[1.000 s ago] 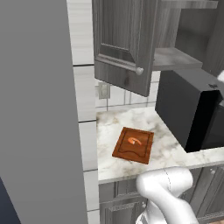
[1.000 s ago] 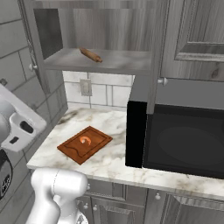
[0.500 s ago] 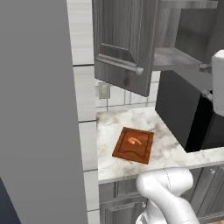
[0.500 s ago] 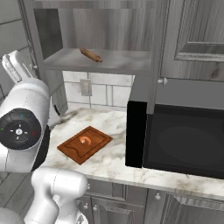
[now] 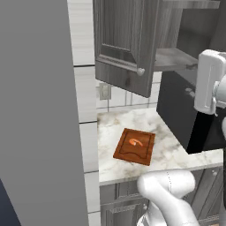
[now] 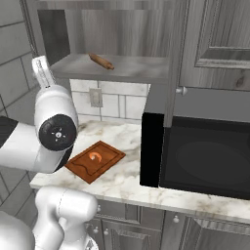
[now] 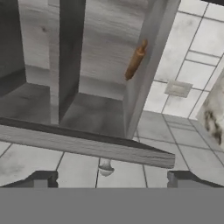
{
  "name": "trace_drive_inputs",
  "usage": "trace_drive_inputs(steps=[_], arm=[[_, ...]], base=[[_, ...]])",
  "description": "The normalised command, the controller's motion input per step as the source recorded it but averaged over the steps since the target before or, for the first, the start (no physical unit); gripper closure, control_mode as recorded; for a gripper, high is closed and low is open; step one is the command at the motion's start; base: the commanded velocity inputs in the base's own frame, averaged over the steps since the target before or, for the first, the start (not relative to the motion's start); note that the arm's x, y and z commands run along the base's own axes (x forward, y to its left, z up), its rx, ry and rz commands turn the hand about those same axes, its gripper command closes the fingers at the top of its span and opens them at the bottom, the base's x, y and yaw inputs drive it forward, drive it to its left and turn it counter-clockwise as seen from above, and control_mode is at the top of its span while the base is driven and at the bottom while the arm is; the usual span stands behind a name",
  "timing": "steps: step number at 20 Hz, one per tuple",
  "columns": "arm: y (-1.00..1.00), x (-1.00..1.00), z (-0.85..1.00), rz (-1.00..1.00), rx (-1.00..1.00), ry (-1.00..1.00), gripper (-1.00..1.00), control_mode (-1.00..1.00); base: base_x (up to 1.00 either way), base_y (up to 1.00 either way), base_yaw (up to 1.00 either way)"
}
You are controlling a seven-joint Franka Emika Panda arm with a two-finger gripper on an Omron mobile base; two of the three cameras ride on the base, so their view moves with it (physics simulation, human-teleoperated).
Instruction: Open the cabinet, retrieve the rolling pin, and place it next to the meat on the cutting board to prepare for tenderizing.
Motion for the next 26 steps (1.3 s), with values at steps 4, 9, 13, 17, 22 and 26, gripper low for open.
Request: trace_drive_inputs(steps=[4,9,13,17,22,26], arm=[[0.18,0.5,-0.18,0.0,0.07,0.0,-1.0,-1.0],[0.07,0.54,-0.05,0.0,0.04,0.01,-1.0,-1.0],[0.03,0.58,0.0,0.02,0.02,0.06,-1.0,-1.0],[0.14,0.51,0.0,0.06,0.02,0.09,-1.0,-1.0],[0.23,0.4,-0.02,0.1,0.02,0.12,-1.0,-1.0],[0.35,0.12,-0.03,0.11,0.01,0.04,-1.0,-1.0]], base=[[0.0,0.0,0.0],[0.0,0.0,0.0],[0.0,0.0,0.0],[0.0,0.0,0.0],[0.0,0.0,0.0],[0.0,0.0,0.0]])
